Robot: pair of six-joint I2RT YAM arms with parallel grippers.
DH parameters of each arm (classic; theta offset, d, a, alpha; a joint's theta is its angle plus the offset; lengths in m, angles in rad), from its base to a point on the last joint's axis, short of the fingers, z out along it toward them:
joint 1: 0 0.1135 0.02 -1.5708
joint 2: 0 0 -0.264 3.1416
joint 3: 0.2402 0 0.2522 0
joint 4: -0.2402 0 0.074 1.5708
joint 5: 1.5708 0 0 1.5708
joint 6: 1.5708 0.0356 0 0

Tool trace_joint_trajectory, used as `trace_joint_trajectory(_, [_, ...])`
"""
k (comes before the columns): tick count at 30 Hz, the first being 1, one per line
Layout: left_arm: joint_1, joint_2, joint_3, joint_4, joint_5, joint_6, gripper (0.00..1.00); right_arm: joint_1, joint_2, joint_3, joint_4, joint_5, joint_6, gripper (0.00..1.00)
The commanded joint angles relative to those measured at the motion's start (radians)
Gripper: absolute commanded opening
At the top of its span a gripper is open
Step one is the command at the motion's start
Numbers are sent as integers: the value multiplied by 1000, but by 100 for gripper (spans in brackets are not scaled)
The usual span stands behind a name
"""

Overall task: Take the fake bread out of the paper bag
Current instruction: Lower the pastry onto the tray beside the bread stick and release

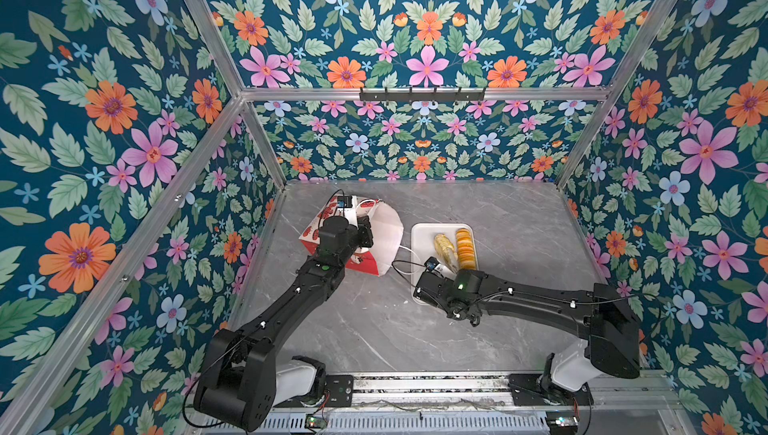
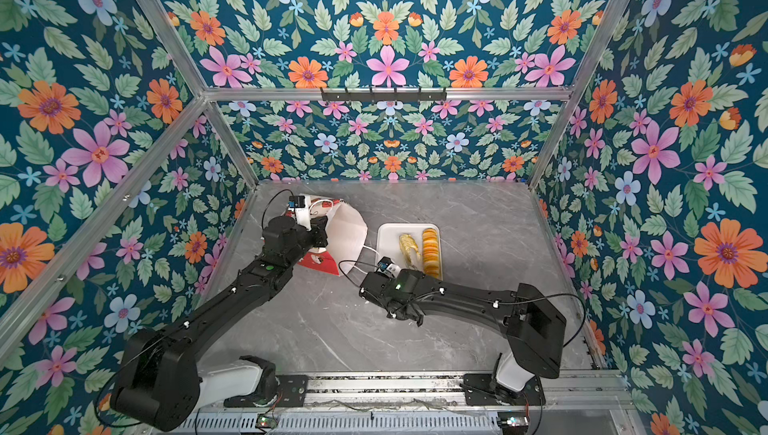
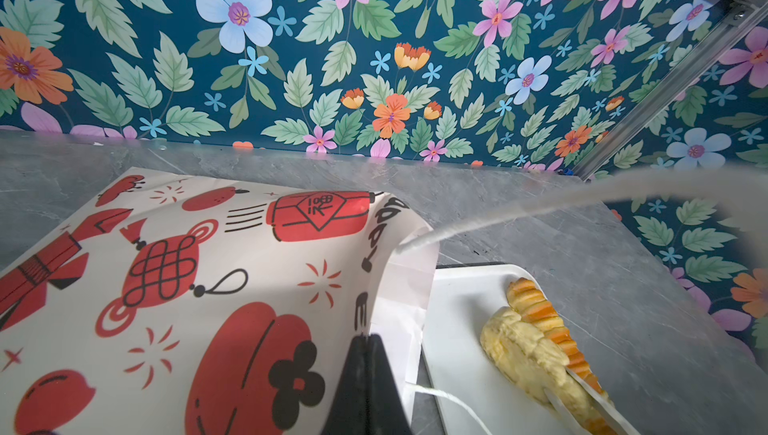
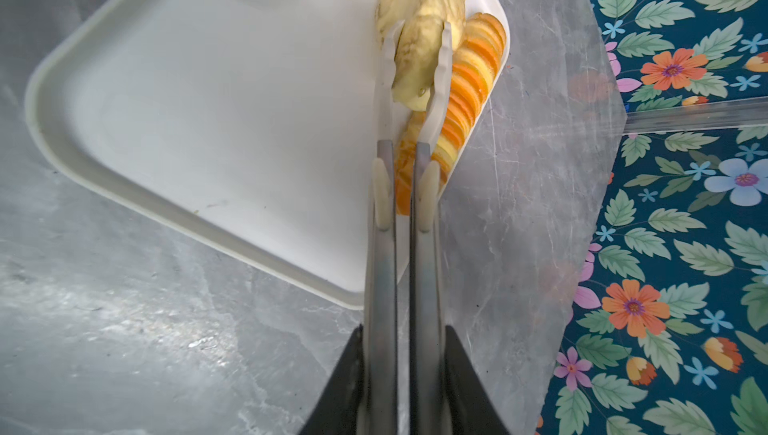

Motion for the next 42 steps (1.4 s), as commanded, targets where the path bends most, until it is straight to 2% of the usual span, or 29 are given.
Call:
trace_joint_trajectory(1, [2,0,-3,37,6,-2,0,17,7,1,3,-44,33,17])
trace_joint_trajectory(11, [4,-5,-18,44,7,-7,0,34,3,-1,53,-126,64,31])
trace_joint_trajectory(20, [3,0,-26,56,10,-12,0,34,-27,-13,123,-184,64,35])
trace_joint_trajectory(29, [4,1,-25,57,9,-13,0,34,-58,-8,149,-167,50,35])
trace_joint_trajectory(36, [4,0,-21,50,-10,-10,0,35,-140,-22,184,-89,56,35])
trace_joint_trajectory(42, [8,-3,-12,44,-10,-7,0,24,-166,-21,234,-68,43,35])
